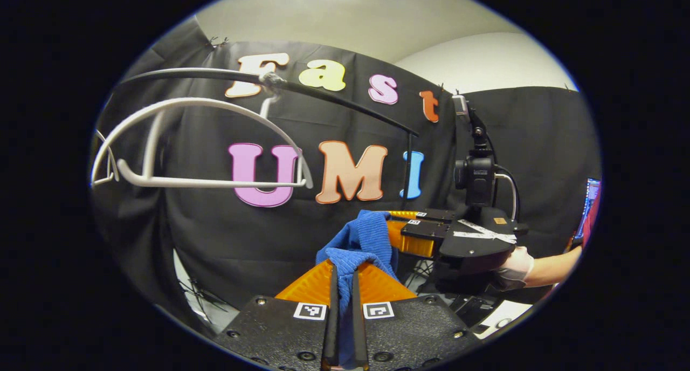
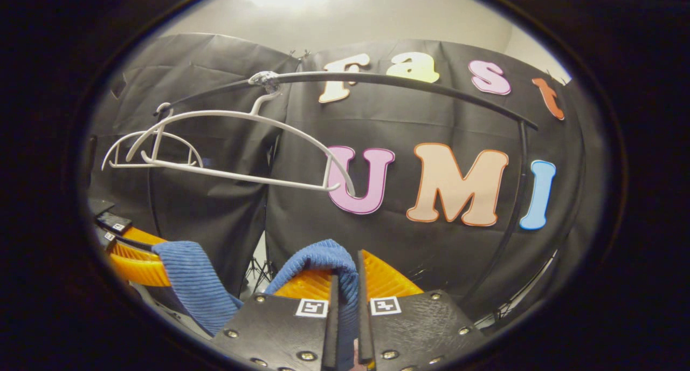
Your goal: Grasp the clothes on the hanger with both hands and then place them into the laundry hamper below.
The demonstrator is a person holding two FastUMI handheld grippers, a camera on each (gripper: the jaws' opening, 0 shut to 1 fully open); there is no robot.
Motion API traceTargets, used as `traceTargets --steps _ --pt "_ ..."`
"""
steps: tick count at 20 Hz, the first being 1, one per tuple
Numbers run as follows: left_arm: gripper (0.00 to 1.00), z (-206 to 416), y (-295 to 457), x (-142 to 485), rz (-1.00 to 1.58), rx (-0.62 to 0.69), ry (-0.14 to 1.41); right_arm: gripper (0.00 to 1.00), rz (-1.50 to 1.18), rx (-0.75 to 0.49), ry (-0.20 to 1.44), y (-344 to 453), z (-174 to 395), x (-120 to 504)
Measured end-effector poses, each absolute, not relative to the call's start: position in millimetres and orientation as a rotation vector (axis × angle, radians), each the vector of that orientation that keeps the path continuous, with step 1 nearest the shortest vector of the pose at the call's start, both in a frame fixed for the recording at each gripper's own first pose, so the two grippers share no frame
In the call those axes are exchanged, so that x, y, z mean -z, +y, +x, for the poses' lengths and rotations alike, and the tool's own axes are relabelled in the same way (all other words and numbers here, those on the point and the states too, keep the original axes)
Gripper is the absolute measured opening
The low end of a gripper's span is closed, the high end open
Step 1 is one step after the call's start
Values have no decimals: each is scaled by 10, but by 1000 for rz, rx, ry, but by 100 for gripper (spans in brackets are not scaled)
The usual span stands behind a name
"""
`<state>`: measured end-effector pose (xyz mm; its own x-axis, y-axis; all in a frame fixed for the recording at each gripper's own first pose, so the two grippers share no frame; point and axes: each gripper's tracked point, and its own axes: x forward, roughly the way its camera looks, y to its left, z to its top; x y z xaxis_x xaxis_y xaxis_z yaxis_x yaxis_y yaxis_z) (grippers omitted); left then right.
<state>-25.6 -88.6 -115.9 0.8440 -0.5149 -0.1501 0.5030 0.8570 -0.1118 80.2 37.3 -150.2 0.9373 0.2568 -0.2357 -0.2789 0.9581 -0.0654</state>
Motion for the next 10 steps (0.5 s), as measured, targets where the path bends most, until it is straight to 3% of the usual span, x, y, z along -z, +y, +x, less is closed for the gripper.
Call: traceTargets --steps 10 --pt "11 1 -1131 1558 -164 553 254 14 -106 -226 317 60 740 1930"
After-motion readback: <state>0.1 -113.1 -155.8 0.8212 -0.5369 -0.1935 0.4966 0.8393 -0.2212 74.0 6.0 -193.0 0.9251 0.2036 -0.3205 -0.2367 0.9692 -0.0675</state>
